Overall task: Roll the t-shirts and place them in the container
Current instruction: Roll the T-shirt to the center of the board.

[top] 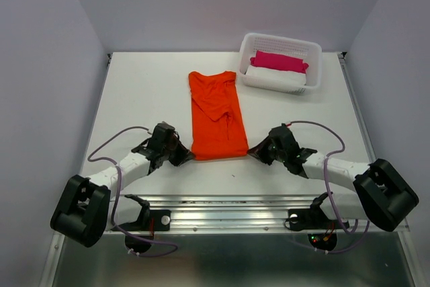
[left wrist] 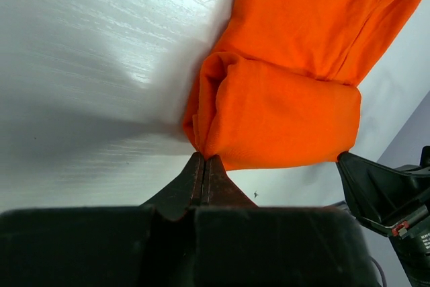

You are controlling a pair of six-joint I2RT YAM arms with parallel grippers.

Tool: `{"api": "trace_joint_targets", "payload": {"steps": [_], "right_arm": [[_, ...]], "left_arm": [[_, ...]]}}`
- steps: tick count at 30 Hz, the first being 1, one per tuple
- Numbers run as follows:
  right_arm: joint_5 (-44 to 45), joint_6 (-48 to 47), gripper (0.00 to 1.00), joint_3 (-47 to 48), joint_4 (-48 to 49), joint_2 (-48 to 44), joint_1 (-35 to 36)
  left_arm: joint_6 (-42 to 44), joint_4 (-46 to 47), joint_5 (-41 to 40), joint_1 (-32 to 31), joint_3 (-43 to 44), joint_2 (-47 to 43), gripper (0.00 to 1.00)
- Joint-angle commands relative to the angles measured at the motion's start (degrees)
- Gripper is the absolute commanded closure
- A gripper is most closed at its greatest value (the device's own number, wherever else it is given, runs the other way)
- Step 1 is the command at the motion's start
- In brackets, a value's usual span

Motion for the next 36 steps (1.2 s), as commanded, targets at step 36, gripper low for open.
{"api": "trace_joint_targets", "payload": {"steps": [36], "right_arm": [[5.5, -9.3, 0.99, 16.8, -4.0, 7.3, -3.7]], "left_arm": [[13.7, -10.7, 1.5, 5.9, 22.9, 16.0, 1.0]]}}
